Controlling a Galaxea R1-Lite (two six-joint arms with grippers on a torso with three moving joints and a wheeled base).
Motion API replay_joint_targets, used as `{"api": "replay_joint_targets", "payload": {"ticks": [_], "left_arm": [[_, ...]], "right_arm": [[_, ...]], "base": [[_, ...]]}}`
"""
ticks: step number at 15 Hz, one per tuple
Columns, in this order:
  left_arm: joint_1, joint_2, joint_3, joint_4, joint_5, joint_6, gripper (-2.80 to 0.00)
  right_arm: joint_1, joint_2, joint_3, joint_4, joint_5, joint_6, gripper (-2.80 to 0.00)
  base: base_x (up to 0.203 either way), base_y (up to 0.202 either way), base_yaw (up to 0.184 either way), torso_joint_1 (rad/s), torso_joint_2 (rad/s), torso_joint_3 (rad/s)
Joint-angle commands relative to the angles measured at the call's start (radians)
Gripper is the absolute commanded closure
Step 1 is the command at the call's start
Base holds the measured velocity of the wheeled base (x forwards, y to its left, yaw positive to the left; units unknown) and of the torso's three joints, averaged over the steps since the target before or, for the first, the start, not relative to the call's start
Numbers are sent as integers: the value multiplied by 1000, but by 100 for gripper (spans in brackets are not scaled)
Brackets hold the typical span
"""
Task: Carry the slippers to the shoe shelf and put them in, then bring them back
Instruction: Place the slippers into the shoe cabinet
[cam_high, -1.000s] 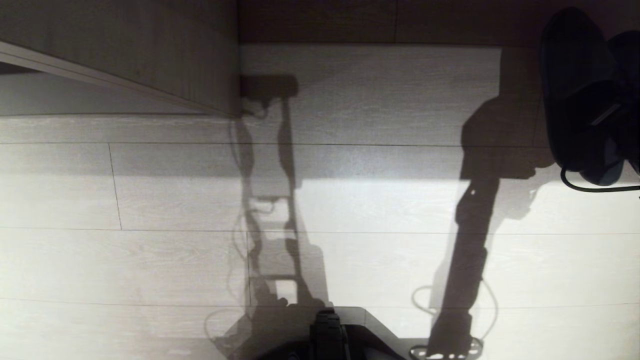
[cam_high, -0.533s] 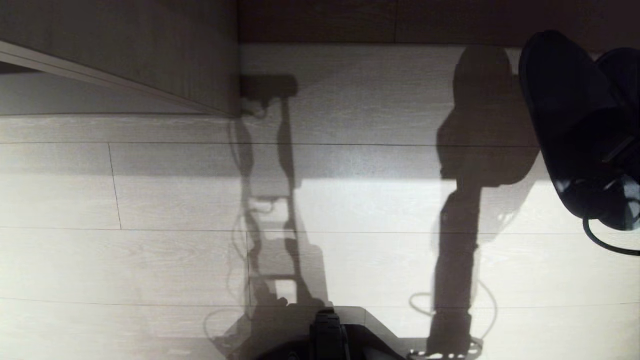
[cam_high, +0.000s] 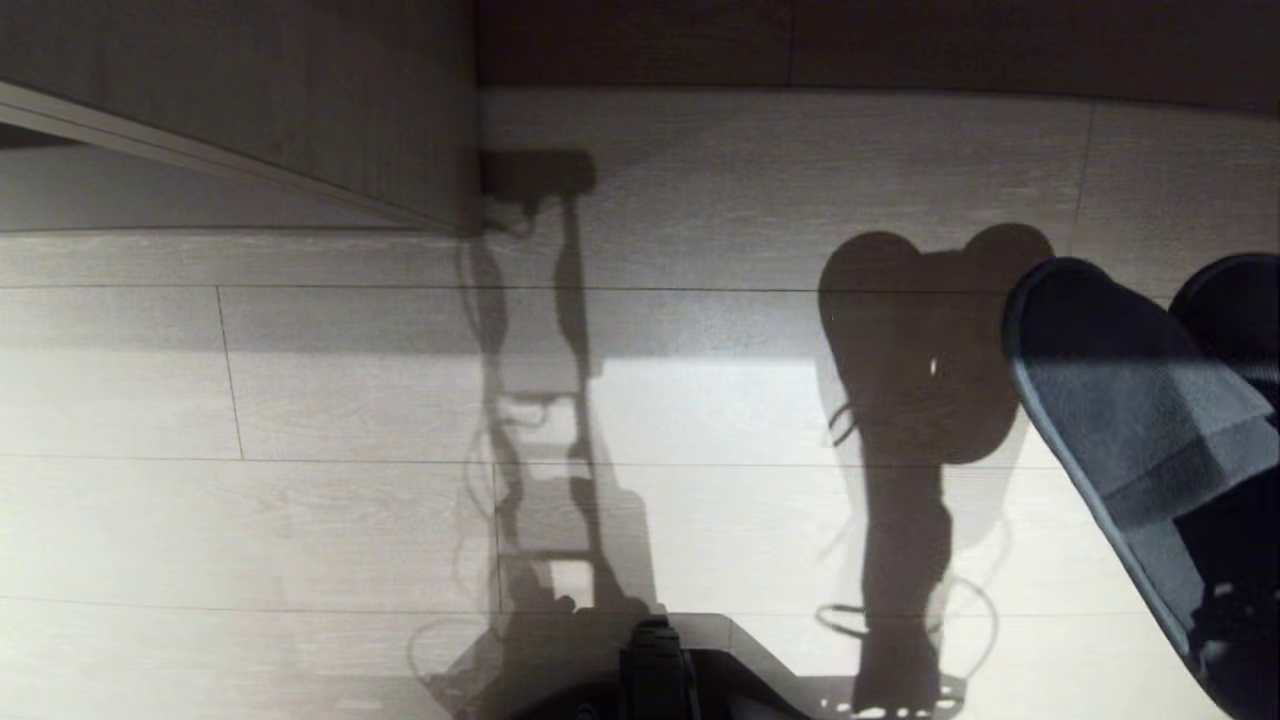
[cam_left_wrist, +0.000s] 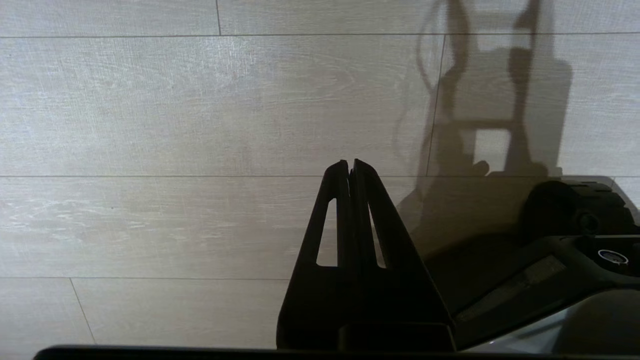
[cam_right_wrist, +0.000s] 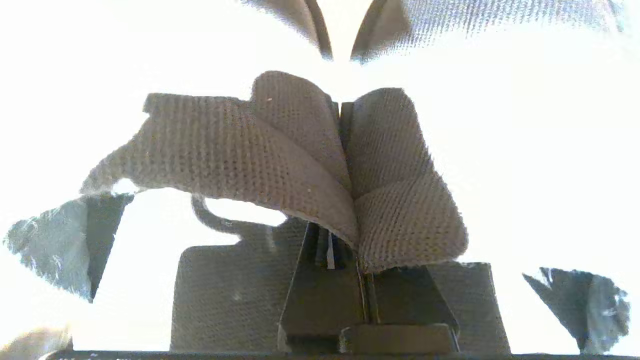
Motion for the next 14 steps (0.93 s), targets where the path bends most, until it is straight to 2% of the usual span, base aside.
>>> {"api": "replay_joint_targets", "payload": {"ticks": [1,4,8,12,14], "left_arm": [[0,0,0,0,0,-2,0],[0,0,0,0,0,0,0],[0,0,0,0,0,0,0],[0,0,0,0,0,0,0],[0,0,0,0,0,0,0]], "right_arm": [[31,-178,66,34,-15,-8,0],[53,-343,139,174,-44,-24,0],[71,-599,152,504,-51,-52,0],[73,-746,155,752,-49,-60,0],[75,-769,154,809,-53,-60,0]], "base": [[0,0,0,0,0,0],[0,0,0,0,0,0],[0,0,0,0,0,0],[0,0,0,0,0,0],[0,0,0,0,0,0]]}}
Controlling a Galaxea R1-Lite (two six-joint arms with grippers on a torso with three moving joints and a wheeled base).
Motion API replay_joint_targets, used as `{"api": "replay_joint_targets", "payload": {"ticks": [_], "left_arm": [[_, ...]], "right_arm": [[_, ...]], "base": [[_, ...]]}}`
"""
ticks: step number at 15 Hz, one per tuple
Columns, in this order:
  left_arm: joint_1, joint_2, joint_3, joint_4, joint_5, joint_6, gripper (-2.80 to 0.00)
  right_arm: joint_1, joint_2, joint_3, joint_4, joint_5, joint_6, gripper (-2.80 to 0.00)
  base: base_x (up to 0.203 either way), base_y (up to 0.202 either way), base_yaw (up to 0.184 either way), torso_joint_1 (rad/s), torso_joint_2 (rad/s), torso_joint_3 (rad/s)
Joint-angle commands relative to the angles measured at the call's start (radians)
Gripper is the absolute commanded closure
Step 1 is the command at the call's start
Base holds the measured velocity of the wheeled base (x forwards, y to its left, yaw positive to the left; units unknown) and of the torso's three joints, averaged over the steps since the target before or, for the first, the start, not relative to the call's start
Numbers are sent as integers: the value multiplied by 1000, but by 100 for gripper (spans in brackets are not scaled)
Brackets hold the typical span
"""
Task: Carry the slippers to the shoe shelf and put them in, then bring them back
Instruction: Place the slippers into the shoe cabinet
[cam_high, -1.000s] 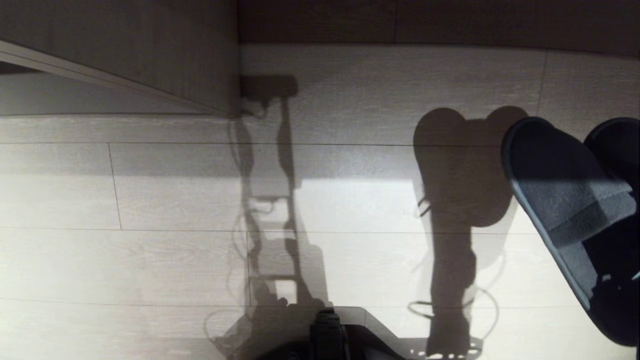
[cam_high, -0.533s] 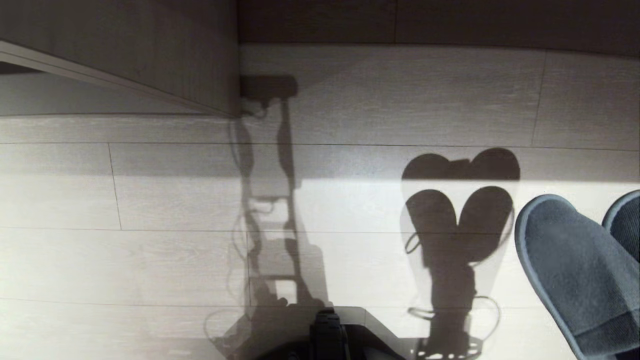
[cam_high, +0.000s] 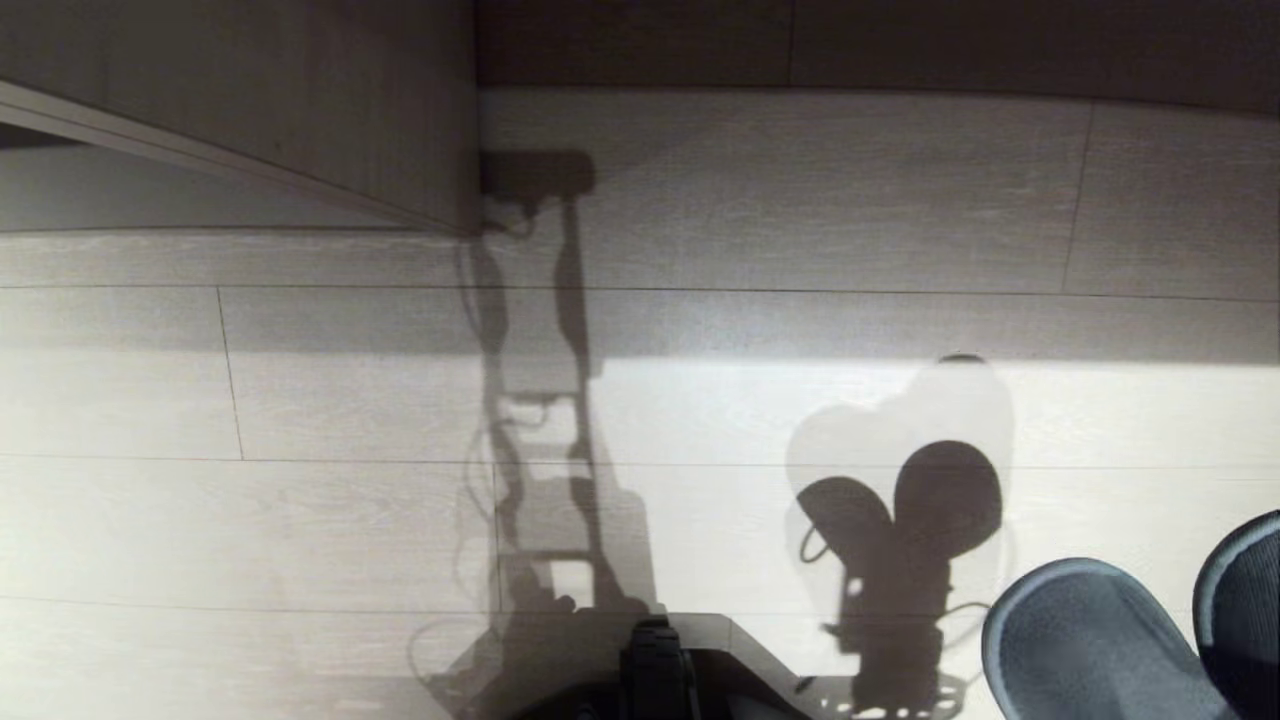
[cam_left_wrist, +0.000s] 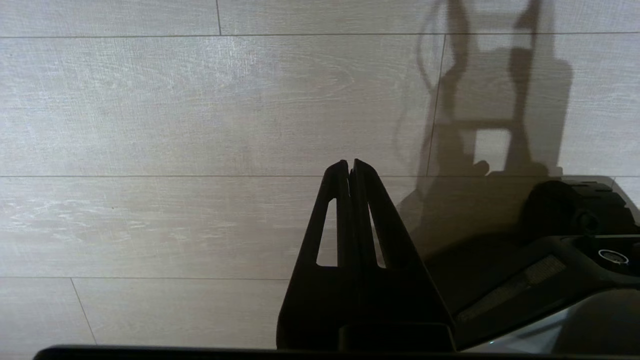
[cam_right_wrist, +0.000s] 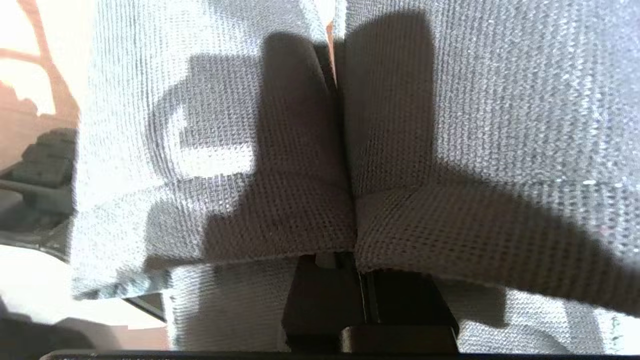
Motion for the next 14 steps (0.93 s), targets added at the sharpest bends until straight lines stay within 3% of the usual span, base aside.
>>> {"api": "replay_joint_targets", "payload": {"ticks": [1,7,10,12,14], "left_arm": [[0,0,0,0,1,-1,0],[0,0,0,0,1,-1,0],[0,0,0,0,1,-1,0],[0,0,0,0,1,-1,0],[0,0,0,0,1,-1,0]], "right_arm": [[7,-78,-4,18,-4,-5,0],[20,-218,-21,118,-40,-29,0],[20,-217,-15,115,-41,12,0],[20,-219,0,112,-67,125,0],[20,-219,1,112,-78,135,0]], "base": [[0,0,0,0,0,0],[0,0,0,0,0,0],[0,0,0,0,0,0],[0,0,0,0,0,0],[0,0,0,0,0,0]]}}
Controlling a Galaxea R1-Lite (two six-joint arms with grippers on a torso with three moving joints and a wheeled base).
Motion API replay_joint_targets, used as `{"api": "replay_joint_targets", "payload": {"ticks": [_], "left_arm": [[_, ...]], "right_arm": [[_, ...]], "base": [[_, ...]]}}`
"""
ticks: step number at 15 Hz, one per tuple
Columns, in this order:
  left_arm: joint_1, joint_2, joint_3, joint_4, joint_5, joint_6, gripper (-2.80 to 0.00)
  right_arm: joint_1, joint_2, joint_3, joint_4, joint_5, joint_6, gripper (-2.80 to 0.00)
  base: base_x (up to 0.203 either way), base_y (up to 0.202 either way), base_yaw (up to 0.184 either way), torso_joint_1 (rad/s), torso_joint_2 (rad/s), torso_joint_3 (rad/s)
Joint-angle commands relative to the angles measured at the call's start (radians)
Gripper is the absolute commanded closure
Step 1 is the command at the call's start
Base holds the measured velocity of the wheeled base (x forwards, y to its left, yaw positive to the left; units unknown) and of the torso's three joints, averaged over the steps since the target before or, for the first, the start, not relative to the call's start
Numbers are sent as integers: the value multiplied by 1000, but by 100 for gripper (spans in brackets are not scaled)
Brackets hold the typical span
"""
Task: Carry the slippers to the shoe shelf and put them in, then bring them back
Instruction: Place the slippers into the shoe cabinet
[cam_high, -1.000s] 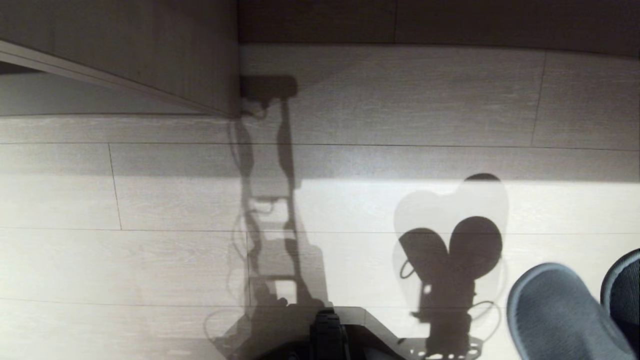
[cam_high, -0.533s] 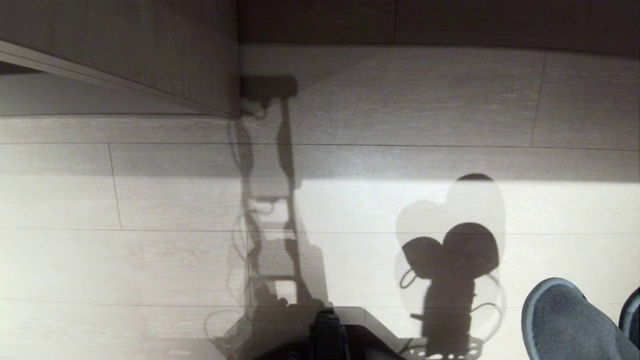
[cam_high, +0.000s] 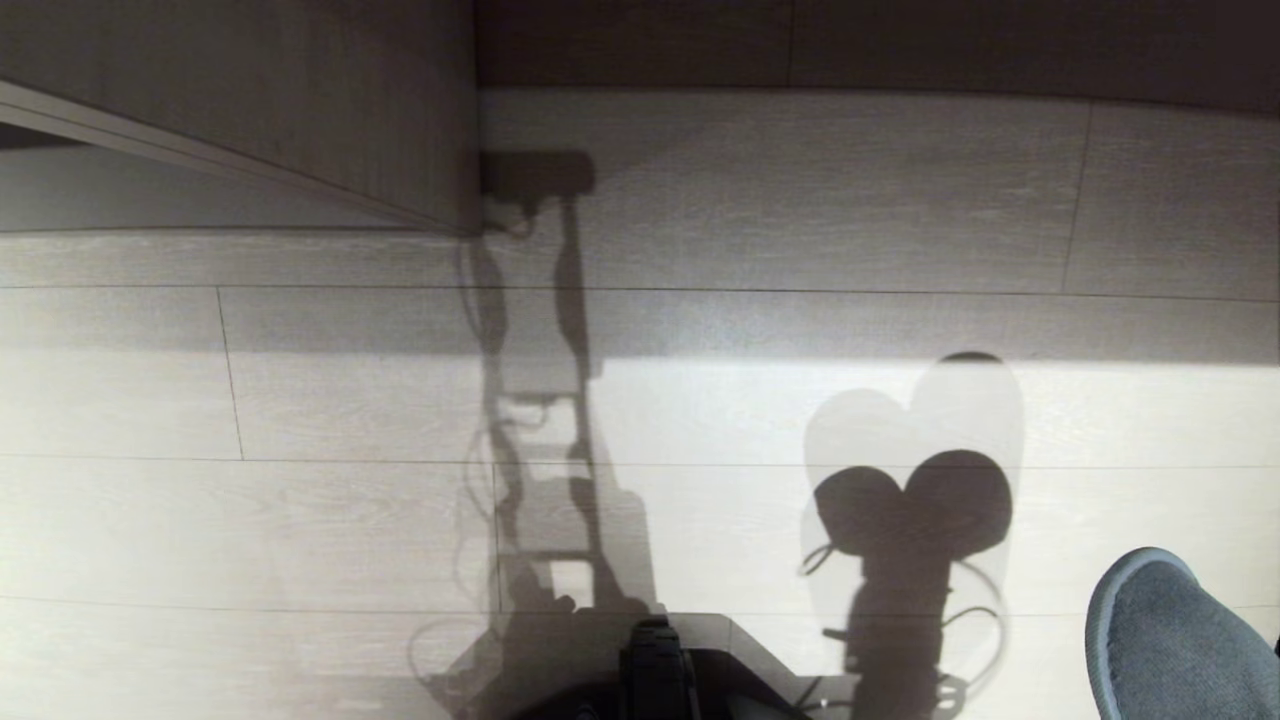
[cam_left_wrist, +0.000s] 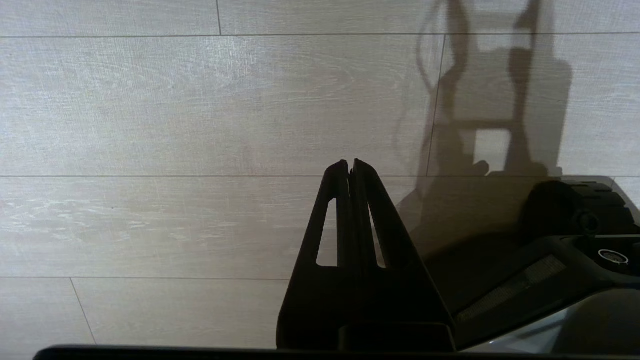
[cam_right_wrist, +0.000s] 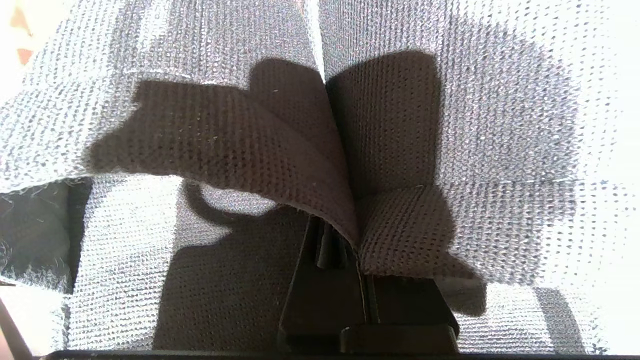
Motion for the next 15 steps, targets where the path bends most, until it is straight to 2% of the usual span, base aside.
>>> {"api": "replay_joint_targets", "payload": {"ticks": [1,15], "left_arm": [[0,0,0,0,0,0,0],[0,0,0,0,0,0,0]], "right_arm": [[0,2,3,-1,0,1,0],[0,2,3,-1,0,1,0]], "base": [[0,0,0,0,0,0],[0,0,0,0,0,0]]}}
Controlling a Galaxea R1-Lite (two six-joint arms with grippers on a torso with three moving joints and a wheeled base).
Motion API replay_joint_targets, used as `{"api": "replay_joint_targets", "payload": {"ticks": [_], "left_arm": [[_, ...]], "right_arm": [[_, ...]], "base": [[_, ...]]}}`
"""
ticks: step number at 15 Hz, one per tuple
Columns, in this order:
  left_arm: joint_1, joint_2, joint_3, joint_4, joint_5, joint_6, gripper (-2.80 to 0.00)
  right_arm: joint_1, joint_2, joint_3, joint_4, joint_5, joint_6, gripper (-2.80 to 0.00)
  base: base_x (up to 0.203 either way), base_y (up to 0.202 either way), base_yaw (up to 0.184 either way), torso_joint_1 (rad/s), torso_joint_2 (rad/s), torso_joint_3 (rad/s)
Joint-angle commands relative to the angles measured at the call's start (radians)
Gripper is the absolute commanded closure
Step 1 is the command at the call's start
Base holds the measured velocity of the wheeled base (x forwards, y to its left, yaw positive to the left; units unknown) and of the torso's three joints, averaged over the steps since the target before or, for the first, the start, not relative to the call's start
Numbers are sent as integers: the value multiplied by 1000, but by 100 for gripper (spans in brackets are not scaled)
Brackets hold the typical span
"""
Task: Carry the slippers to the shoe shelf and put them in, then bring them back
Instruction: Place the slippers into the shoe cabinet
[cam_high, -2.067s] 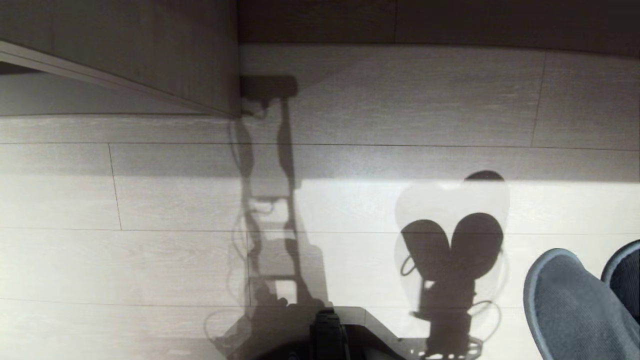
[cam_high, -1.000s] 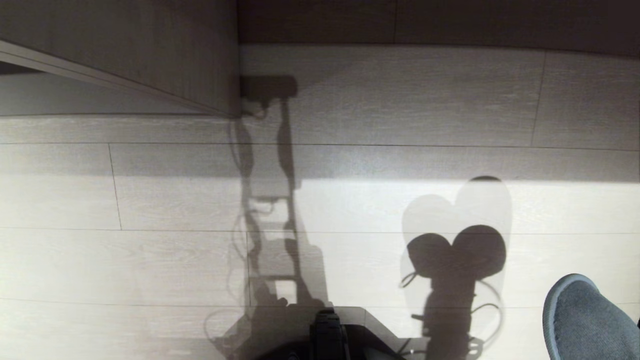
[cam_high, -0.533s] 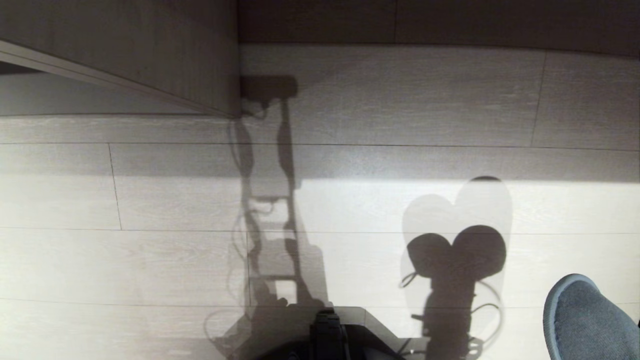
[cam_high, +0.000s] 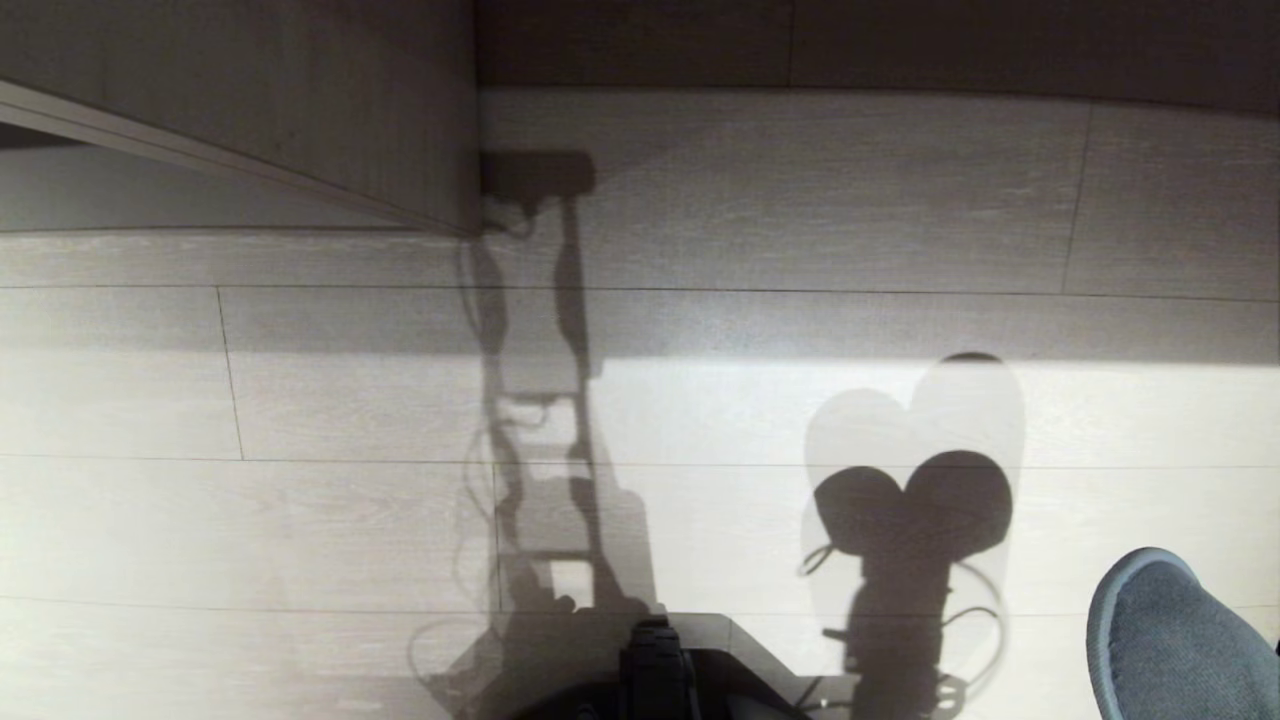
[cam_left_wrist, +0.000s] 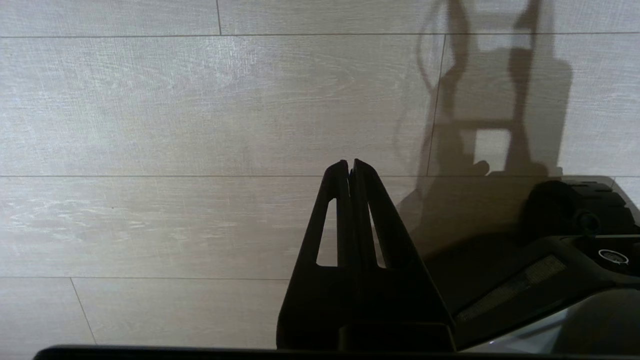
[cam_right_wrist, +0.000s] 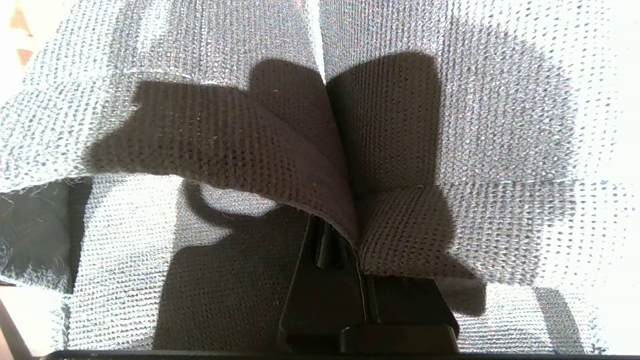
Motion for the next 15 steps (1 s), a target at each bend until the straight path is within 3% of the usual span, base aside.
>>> {"api": "replay_joint_targets", "payload": {"ticks": [1,15], "left_arm": [[0,0,0,-1,0,0,0],[0,1,0,-1,0,-2,0]], "right_arm": [[0,4,2,-1,0,1,0],[0,4,2,-1,1,-1,0]], "base": [[0,0,0,0,0,0],[0,0,0,1,0,5]]}}
